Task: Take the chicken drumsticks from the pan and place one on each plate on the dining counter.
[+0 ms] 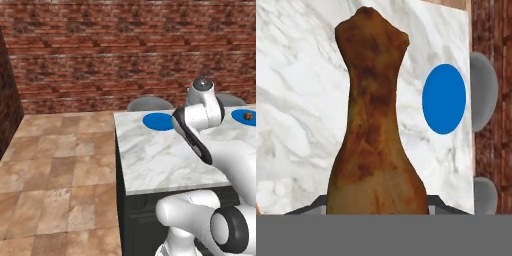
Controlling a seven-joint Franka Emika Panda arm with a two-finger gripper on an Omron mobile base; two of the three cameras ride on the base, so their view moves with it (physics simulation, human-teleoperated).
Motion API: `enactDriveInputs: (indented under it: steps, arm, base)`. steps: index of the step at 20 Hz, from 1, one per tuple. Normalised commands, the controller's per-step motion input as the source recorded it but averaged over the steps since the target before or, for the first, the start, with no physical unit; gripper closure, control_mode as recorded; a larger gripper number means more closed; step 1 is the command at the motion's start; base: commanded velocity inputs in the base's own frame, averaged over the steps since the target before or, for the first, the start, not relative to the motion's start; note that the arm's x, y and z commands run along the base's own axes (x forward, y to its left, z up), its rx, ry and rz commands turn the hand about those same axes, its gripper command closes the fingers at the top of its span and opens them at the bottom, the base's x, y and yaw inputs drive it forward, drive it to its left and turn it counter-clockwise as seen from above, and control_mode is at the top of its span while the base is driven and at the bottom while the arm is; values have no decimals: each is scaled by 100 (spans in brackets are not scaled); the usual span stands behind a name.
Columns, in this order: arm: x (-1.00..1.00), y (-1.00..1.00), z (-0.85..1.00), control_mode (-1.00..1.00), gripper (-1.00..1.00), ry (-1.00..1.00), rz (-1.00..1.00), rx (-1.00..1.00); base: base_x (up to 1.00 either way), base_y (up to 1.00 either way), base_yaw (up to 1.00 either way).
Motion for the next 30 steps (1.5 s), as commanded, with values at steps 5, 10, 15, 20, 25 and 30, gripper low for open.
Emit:
enactDriveInputs:
  steps: [5,10,15,20,25,30]
  arm:
    - [73,-2,-31,-100,100,0,12,0]
    - [71,-7,-3,-100,100,1,15,0]
    - [74,0,-23,-100,100,8,17,0]
    - [68,0,-48,-100,100,18,16,-4]
    - [62,0,-33,-100,100,8,14,-1]
    - [66,0,-48,-100,100,9,14,-3]
  base:
    - [0,0,0]
    - [0,0,0]
    - [0,0,0]
    - [0,0,0]
    - [0,0,0]
    - [0,0,0]
